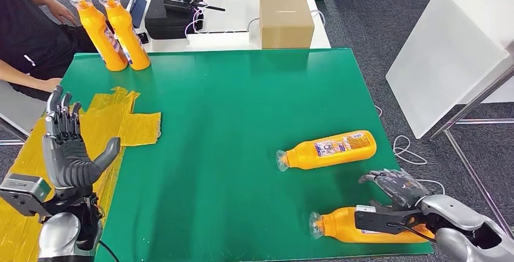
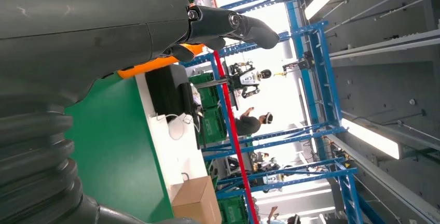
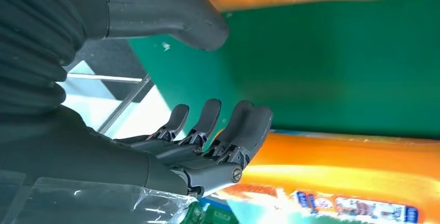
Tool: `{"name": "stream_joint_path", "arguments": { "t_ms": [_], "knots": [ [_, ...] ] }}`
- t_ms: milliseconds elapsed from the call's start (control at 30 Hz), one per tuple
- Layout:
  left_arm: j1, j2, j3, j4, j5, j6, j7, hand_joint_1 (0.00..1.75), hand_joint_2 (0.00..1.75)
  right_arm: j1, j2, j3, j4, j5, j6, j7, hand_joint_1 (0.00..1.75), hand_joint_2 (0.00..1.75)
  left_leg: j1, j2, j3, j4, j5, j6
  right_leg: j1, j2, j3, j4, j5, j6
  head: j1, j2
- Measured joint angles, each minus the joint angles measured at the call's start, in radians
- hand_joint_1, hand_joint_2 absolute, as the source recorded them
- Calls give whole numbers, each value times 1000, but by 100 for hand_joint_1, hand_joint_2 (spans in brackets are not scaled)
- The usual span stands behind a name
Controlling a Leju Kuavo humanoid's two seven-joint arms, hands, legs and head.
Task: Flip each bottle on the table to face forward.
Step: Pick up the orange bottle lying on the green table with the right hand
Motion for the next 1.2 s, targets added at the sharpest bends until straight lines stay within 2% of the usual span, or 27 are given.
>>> {"name": "stream_joint_path", "arguments": {
  "t_ms": [100, 233, 333, 567, 667, 800, 967, 1067, 1200],
  "knots": [
    [-1, 1, -2, 0, 0, 0, 2, 0, 175, 9, 42, 1, 47, 46, 3, 0, 0, 175, 0, -1, -1, 0, 0, 0, 0, 0, 0, 0, 0, 0, 0, 0],
    [-5, 1, -8, 0, 1, -1, 7, 0, 175, 2, 142, 5, 144, 175, -50, -2, 0, 175, 2, 8, 2, 0, -1, -1, 1, 7, 1, 0, 0, 0, 0, 0],
    [-6, 1, -9, 0, 1, 0, 7, 0, 175, -13, 194, 5, 189, 200, -67, -7, 0, 175, 3, 11, 8, -1, -3, -2, 3, 10, 6, -1, 0, 0, -1, 0],
    [-6, 2, -9, 0, 1, 0, 9, 0, 175, -32, 243, 5, 232, 213, -67, -12, 0, 175, 3, 12, 19, -1, -4, -3, 3, 12, 15, -2, 0, 0, -1, 0],
    [-5, 2, -9, -2, 1, 4, 9, 0, 175, -23, 267, 1, 234, 190, -116, -38, 0, 175, 4, 13, 20, -1, -4, -3, 4, 13, 18, -1, 0, -1, -1, 0],
    [30, 2, -5, -28, -2, 5, -1, 0, 175, 60, 331, -50, 163, 120, -256, -129, 0, 0, 4, 10, 17, -1, -3, -3, 3, 11, 16, 0, 0, -1, -2, 0],
    [102, -6, 21, -87, -17, -15, -27, 0, 175, 174, 440, -180, -76, 115, -387, -245, 0, 0, 5, 7, 7, -1, -2, -3, 4, 9, 6, 1, 0, -1, -2, 0],
    [130, -14, 36, -116, -24, -22, -35, 0, 175, 212, 483, -247, -194, 100, -404, -282, 0, 0, 5, 6, 5, -1, -2, -4, 4, 7, 4, 1, -1, -1, -2, 0],
    [141, -22, 52, -133, -29, -29, -39, 0, 175, 243, 508, -324, -282, 57, -379, -306, 0, 175, 4, 5, 3, -1, -2, -3, 2, 6, 3, 1, -1, -1, -2, 0]
  ]
}}
